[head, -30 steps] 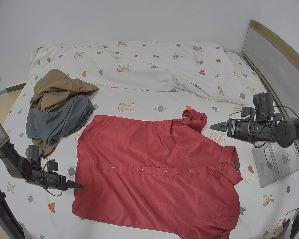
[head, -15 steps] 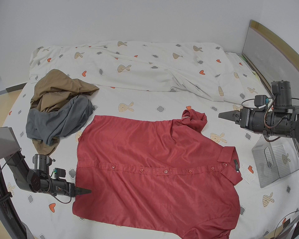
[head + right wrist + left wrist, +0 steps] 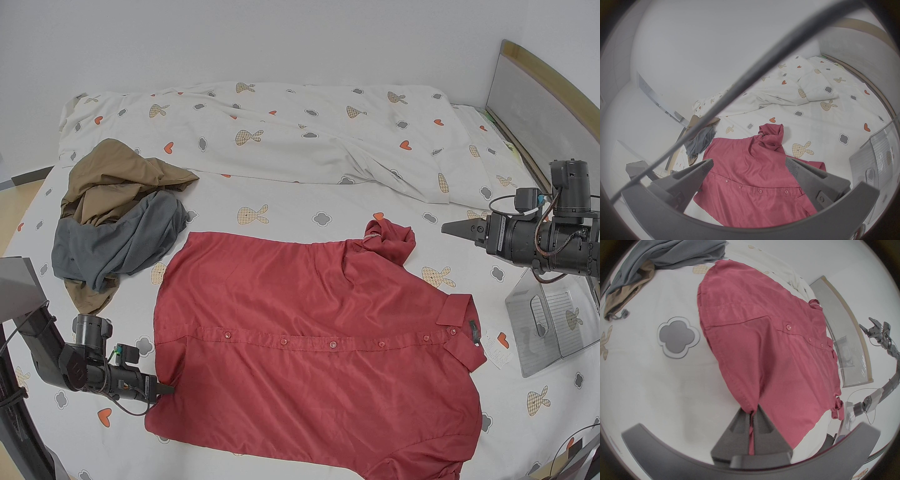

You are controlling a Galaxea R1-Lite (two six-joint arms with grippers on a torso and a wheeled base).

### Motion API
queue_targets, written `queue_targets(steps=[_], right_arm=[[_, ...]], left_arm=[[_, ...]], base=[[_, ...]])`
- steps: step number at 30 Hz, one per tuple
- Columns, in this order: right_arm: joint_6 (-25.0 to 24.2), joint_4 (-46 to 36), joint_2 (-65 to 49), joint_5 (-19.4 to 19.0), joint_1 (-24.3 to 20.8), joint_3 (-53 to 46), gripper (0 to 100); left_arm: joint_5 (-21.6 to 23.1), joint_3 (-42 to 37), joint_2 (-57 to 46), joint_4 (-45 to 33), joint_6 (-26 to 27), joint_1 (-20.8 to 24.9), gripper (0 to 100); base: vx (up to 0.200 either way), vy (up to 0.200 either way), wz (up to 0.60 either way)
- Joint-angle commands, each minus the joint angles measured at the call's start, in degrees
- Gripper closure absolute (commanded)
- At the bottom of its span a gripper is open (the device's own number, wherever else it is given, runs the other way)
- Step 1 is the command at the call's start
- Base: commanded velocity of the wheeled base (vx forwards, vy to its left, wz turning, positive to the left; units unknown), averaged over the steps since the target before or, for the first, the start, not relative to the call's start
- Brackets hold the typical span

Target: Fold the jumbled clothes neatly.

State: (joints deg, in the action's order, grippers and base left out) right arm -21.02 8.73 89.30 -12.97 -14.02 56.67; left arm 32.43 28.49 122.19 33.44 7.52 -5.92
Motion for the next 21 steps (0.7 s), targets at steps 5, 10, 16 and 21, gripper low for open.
queue_targets(steps=[5, 10, 16, 21], right_arm=[[0.10, 0.24, 0.62, -0.04, -0.04, 0.02, 0], [0.01, 0.32, 0.79, -0.04, 0.04, 0.02, 0], [0.01, 0.41, 1.49, -0.04, -0.04, 0.10, 0], [0.10, 0.41, 2.02, -0.04, 0.22, 0.28, 0]], left_arm=[[-5.09, -3.70, -4.32, 0.14, -0.05, -5.06, 100], [-5.01, -3.70, -4.94, 0.14, 0.30, -8.31, 100], [-4.92, -4.93, -5.03, 0.22, 0.56, -7.79, 100], [-5.01, -6.52, -5.91, 0.40, 0.48, -6.03, 100]], base=[[0.000, 0.000, 0.00], [0.000, 0.000, 0.00], [0.000, 0.000, 0.00], [0.000, 0.000, 0.00]])
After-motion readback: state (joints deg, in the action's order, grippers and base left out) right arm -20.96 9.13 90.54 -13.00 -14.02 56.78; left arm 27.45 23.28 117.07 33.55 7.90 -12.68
